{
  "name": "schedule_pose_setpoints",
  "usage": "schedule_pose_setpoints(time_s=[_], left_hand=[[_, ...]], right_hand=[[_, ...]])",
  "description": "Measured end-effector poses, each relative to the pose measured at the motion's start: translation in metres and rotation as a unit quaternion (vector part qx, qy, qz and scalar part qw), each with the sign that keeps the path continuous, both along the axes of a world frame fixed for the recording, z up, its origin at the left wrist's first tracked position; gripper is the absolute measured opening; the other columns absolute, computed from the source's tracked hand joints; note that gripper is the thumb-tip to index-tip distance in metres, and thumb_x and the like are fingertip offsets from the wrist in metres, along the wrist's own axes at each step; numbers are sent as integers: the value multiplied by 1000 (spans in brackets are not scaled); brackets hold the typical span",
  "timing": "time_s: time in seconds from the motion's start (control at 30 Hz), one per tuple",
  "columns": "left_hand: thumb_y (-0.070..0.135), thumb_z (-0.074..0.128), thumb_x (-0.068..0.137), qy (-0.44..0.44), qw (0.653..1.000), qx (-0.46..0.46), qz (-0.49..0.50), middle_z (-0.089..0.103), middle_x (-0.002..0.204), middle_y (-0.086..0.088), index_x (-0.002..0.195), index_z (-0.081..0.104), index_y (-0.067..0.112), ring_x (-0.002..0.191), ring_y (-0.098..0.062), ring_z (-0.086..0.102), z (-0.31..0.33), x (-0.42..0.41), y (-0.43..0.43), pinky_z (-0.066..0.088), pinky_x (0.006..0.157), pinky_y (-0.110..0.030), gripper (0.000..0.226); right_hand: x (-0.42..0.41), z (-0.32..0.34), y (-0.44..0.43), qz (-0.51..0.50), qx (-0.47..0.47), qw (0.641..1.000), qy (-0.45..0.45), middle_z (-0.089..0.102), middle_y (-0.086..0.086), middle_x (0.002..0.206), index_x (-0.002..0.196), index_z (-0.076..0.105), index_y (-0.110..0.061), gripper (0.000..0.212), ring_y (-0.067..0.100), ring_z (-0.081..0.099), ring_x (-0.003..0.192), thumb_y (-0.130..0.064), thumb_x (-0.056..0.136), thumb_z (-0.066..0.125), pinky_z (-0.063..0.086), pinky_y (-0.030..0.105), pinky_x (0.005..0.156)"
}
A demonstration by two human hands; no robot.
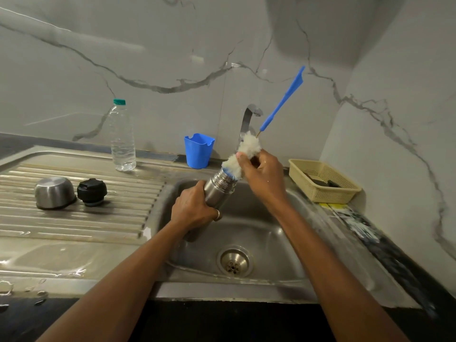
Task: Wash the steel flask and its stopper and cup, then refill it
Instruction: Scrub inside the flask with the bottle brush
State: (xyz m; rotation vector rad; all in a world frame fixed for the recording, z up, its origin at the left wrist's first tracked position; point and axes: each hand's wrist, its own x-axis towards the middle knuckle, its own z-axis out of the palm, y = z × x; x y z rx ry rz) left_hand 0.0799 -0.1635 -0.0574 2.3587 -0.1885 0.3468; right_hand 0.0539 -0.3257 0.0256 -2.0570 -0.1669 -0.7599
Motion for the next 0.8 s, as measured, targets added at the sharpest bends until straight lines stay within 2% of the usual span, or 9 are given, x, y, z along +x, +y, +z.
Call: schedule_pose_setpoints(time_s=[0.1, 0.17, 0.23, 0.43, 0.63, 0.7, 0.8], left_hand=[[33, 89, 62, -1, 1000, 15, 8, 64, 103, 4, 122, 54, 24, 88, -21, 58, 0, 2, 5, 46, 75, -35, 70], [34, 89, 62, 2, 1000, 23, 15, 65, 106, 2, 126, 53, 23, 88, -21, 58, -1, 2, 7, 48, 76, -36, 74], [36, 89, 63, 11, 999, 42, 16, 65, 110, 0, 127, 52, 22, 87, -20, 56, -2, 2, 6, 46, 74, -36, 75], [38, 89, 64, 22, 996, 85, 4, 62, 102, 1, 116, 51, 19, 85, -20, 59, -5, 1, 2, 47, 72, -36, 67], [38, 89, 62, 33, 992, 120, -9, 59, 98, 3, 107, 48, 23, 83, -18, 58, -8, 1, 2, 44, 68, -32, 63], [38, 90, 62, 34, 992, 123, -7, 59, 97, 3, 105, 48, 24, 83, -19, 58, -9, 2, 4, 44, 68, -33, 62], [38, 90, 61, 37, 991, 131, -9, 59, 95, 3, 102, 48, 23, 83, -20, 58, -9, 2, 3, 45, 68, -34, 60]], right_hand=[[-2, 10, -11, 54, 83, 995, 28, 76, -7, 98, 111, 72, -18, 35, 5, 72, 89, -46, 91, 73, 59, 25, 75], [-6, 24, -18, 62, 144, 988, -4, 75, -7, 108, 124, 66, -17, 44, 2, 71, 96, -47, 93, 69, 56, 20, 76], [-8, 33, -24, 46, 170, 983, -41, 74, -7, 112, 130, 62, -17, 42, 2, 70, 99, -45, 98, 63, 56, 21, 81], [0, 31, -25, -7, 140, 985, -103, 77, -2, 93, 111, 68, -10, 27, 8, 74, 85, -34, 103, 57, 60, 35, 85], [8, 10, -21, -53, 92, 987, -124, 72, -4, 81, 96, 67, -4, 29, -1, 63, 68, -29, 105, 55, 45, 11, 63], [8, 4, -21, -48, 94, 987, -123, 72, 0, 83, 96, 67, -4, 30, -3, 57, 64, -29, 105, 54, 42, 11, 62], [8, 0, -22, -30, 113, 986, -121, 74, 1, 86, 98, 67, -5, 28, 2, 62, 72, -28, 106, 53, 50, 21, 70]])
